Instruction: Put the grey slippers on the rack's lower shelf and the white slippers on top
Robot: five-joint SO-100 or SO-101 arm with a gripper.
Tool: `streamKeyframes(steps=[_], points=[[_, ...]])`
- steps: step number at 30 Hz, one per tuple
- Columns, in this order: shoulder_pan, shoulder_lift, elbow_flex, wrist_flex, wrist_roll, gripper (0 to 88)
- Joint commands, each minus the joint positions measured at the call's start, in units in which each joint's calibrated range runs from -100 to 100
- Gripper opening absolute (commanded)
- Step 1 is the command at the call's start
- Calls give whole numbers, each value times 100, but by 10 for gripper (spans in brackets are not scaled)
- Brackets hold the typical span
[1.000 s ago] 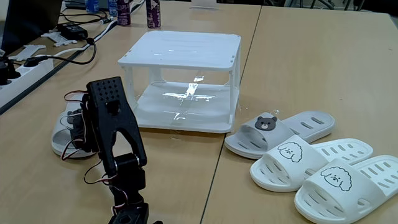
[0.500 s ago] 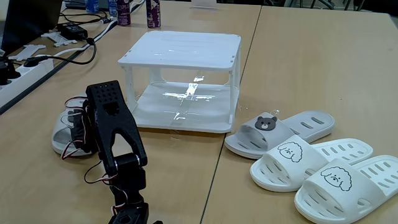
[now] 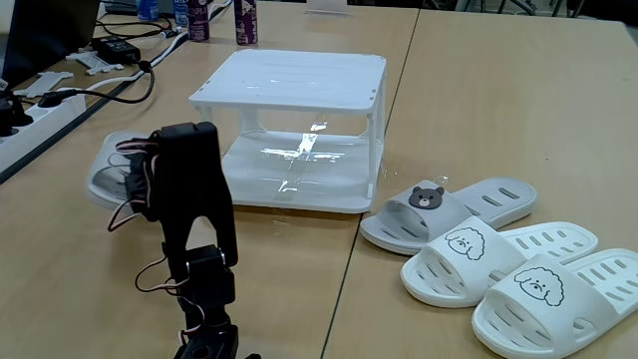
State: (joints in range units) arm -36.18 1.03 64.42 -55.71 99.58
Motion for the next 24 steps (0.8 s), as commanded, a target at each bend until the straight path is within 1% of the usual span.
streamKeyframes(steps=[1, 5, 8, 10, 13, 17, 20, 24], points=[[312, -2043, 1537, 6, 42, 7], [625, -3145, 2854, 6, 42, 7], [1118, -3624, 3459, 6, 42, 7], [1373, -3708, 3423, 6, 42, 7], [1504, -3608, 3423, 6, 42, 7], [1669, -3094, 3161, -12, 42, 7], [1817, -2455, 2521, -12, 42, 7], [1776, -1664, 1528, -3, 42, 7]])
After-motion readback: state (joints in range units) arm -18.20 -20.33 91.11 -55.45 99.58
